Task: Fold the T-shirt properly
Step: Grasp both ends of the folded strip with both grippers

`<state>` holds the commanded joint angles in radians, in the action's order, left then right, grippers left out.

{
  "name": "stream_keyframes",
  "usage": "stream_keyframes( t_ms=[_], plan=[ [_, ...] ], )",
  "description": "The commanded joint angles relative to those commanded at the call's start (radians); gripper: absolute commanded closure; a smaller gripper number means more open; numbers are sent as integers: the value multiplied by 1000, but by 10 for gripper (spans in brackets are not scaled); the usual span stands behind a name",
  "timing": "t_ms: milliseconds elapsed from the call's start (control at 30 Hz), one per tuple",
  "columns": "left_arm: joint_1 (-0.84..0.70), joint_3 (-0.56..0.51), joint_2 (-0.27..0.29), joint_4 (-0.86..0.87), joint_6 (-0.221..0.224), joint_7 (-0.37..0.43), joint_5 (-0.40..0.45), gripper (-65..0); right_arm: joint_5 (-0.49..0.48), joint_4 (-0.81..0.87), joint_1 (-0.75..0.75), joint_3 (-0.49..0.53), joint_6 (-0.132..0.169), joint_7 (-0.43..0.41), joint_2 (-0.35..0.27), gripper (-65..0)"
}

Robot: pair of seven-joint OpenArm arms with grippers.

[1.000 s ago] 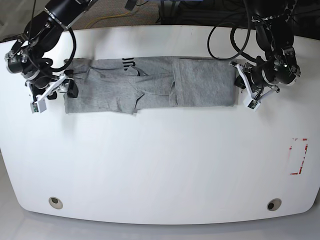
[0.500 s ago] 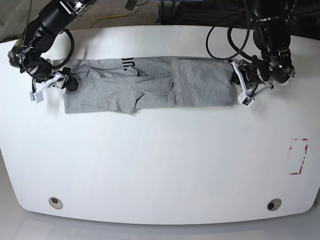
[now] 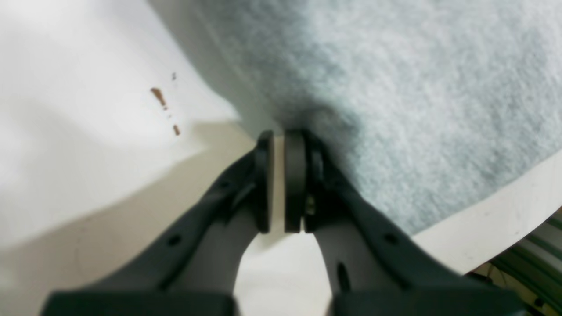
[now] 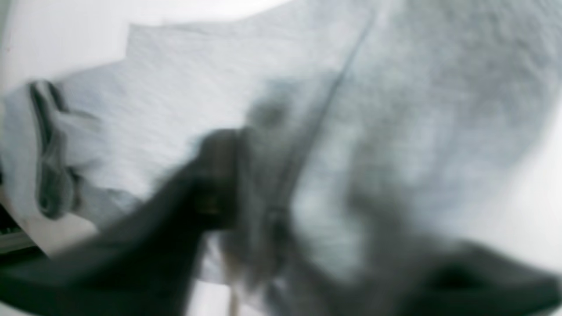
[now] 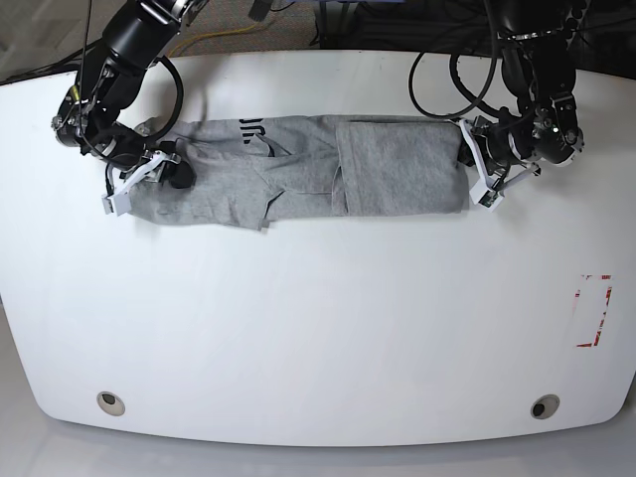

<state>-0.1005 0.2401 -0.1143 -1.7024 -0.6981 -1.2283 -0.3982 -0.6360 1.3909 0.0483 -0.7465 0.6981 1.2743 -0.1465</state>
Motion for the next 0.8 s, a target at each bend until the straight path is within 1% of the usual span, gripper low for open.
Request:
stream_keyframes(
  t_ms=[33, 67, 167, 233, 333, 467, 500, 600, 700, 800],
  plan=[
    [9, -21, 0, 0, 0, 0, 0, -29, 2, 11, 0, 0, 0, 0, -9, -25],
    [26, -61, 0, 0, 1, 0, 0, -29, 2, 37, -2, 0, 0, 0, -21, -13],
    [46, -133, 3, 6, 25, 2, 0, -29, 2, 114, -5, 0, 0, 2, -48, -35],
    [80, -190, 26, 38, 33, 2, -2, -31, 2, 186, -8, 0, 0, 6, -69, -40],
    [132, -233, 58, 87, 39, 2, 0, -31, 2, 270, -21, 3, 0, 6, -103, -40],
    [195, -285, 98, 161, 87, 3, 8, -31, 0, 364, -20, 3, 0, 28, -140, -40],
    [218, -302, 107, 178, 93, 3, 34, -31, -5, 399, -17, 5, 0, 46, -147, -40],
    [245, -354, 140, 206, 88, 14, 104, -31, -23, 480, -9, 20, 0, 66, -155, -40],
    [253, -419, 167, 222, 88, 55, 158, -31, -72, 546, -11, 97, 0, 72, -155, -40],
    [252, -462, 187, 229, 88, 83, 192, -31, -123, 574, -8, 146, 0, 91, -144, -40]
  ],
)
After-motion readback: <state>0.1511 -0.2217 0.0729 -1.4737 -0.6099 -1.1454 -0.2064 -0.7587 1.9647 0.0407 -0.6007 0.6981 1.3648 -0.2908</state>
